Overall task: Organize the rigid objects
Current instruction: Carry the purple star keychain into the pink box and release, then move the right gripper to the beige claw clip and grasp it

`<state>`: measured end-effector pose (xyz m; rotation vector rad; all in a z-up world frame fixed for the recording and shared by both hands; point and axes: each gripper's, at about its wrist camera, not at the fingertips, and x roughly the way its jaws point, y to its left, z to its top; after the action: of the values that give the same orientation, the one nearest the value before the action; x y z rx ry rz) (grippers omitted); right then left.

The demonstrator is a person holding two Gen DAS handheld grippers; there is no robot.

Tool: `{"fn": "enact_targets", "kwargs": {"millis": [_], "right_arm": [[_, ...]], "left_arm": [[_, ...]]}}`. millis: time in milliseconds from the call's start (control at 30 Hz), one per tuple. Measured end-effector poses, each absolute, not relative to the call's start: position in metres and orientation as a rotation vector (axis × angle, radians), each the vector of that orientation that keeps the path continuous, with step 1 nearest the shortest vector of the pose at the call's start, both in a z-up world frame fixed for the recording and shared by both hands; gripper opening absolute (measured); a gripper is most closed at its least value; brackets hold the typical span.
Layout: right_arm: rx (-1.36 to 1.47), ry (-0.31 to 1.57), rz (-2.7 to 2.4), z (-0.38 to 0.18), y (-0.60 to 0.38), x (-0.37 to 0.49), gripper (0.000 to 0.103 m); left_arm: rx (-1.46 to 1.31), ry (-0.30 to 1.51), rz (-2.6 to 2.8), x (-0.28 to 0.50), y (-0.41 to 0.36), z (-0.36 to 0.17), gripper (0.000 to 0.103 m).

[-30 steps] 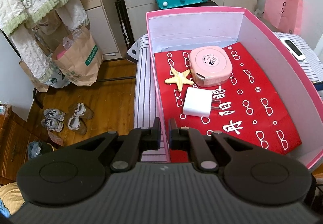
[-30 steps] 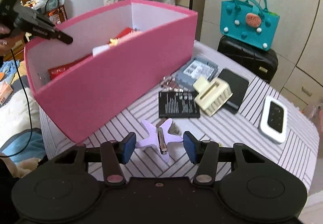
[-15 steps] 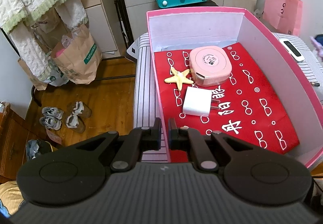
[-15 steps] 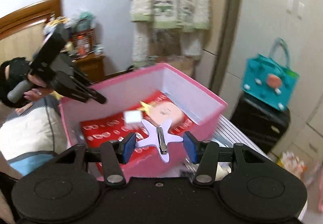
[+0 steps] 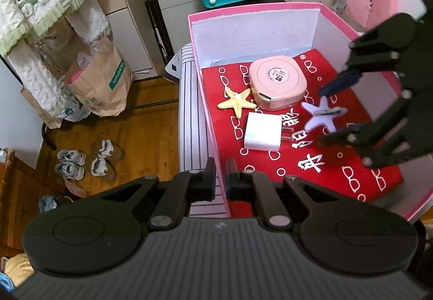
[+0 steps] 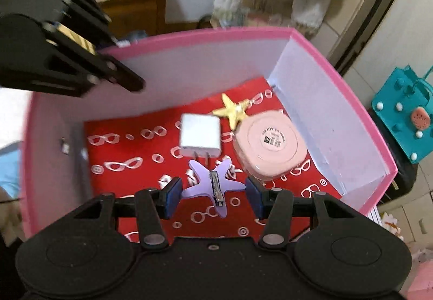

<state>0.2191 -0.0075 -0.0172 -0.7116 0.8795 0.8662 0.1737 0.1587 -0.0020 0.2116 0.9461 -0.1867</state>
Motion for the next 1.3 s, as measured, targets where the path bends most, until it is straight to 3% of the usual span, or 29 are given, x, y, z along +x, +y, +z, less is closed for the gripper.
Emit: {"fn": "enact_targets", "kwargs": {"millis": [300, 800, 1033, 1300], "right_arm": [[-0.625, 0.960, 0.852, -0.022, -0.002, 0.242, 0.060], [-0.344, 0.684, 0.771, 0.040, -0.124, 0.176, 0.062], [-0.267, 0.646, 0.665, 0.029, -0.179, 0.160, 0.062], [-0.213, 0.742, 0.587, -0.019, -0.225, 0.153, 0.062]], "left_arm": [[0.264, 0.953, -0.182, 0.174, 0.152, -0.002, 0.006], [0.284, 0.941, -0.162, 0.168, 0.149, 0.001, 0.006], [0.285, 0.939, -0.139, 0.163, 0.147, 0.002, 0.006], [0.279, 0.926, -0.113, 0.160, 0.146, 0.002, 0.006]]}}
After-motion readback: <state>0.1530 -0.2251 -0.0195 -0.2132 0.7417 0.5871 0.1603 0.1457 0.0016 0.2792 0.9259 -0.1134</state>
